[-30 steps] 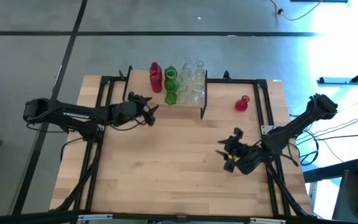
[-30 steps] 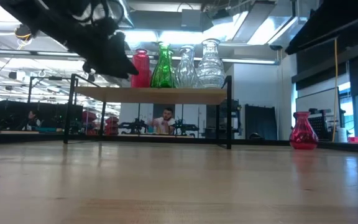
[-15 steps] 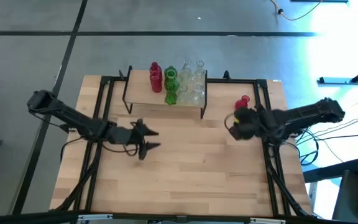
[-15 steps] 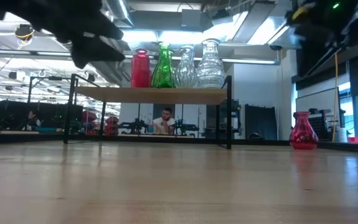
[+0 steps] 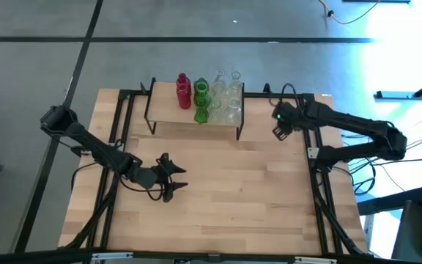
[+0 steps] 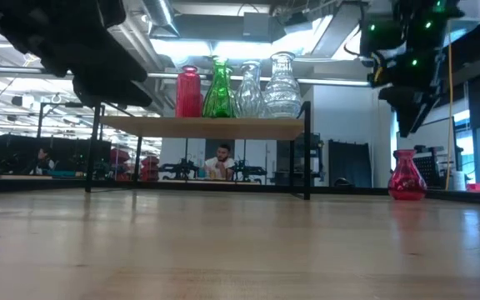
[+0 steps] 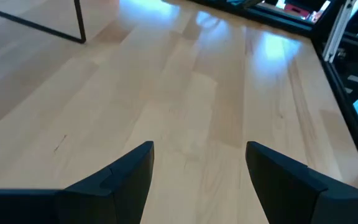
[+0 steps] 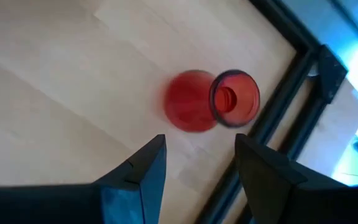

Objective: Sort vases onto shelf
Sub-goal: Put the red vase aligned with the other red vases on the shelf

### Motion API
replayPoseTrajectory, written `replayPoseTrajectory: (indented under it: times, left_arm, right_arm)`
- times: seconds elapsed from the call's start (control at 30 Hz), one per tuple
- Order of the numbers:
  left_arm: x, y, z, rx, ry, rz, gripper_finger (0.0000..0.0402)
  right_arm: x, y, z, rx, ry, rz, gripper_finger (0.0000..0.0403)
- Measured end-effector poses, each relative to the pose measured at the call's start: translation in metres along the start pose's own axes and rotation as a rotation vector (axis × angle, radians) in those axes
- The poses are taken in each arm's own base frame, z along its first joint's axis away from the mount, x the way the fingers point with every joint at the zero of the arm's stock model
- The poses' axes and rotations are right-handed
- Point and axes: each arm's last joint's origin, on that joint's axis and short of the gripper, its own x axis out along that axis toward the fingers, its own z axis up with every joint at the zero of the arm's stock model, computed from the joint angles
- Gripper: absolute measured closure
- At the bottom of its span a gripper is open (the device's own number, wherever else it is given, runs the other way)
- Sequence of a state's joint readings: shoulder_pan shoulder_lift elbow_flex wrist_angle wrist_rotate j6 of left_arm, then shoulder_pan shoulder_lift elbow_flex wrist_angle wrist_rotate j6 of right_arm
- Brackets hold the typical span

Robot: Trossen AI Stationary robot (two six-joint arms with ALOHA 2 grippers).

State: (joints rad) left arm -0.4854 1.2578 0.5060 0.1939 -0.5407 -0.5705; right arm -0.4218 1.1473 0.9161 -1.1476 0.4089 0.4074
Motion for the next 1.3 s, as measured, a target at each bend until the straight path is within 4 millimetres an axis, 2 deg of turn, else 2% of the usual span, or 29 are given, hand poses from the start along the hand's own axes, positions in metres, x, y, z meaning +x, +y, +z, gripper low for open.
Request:
replayPoseTrajectory:
  times: [0.17, 0.47, 0.93, 1.03, 1.23, 1.3]
  left_arm:
    - [0.000, -0.002, 0.003, 0.012, -0.028, -0.014, 0.0153]
    - [0.000, -0.003, 0.005, 0.018, -0.046, -0.025, 0.0153]
    - [0.000, -0.003, 0.005, 0.020, -0.043, -0.029, 0.0153]
    - [0.000, -0.003, 0.005, 0.019, -0.044, -0.029, 0.0153]
    - [0.000, -0.004, 0.004, 0.028, -0.043, -0.031, 0.0153]
    - [0.000, -0.004, 0.004, 0.028, -0.043, -0.031, 0.0153]
  right_arm:
    - [0.013, -0.013, 0.010, 0.039, -0.011, 0.066, 0.0227]
    - [0.032, -0.025, 0.021, 0.051, 0.053, 0.053, 0.0227]
    - [0.068, -0.014, 0.033, -0.032, 0.172, 0.076, 0.0232]
    - [0.073, -0.015, 0.033, -0.046, 0.205, 0.091, 0.0263]
    - [0.071, -0.015, 0.033, -0.098, 0.206, 0.063, 0.0383]
    - [0.067, -0.011, 0.030, -0.128, 0.208, 0.060, 0.0388]
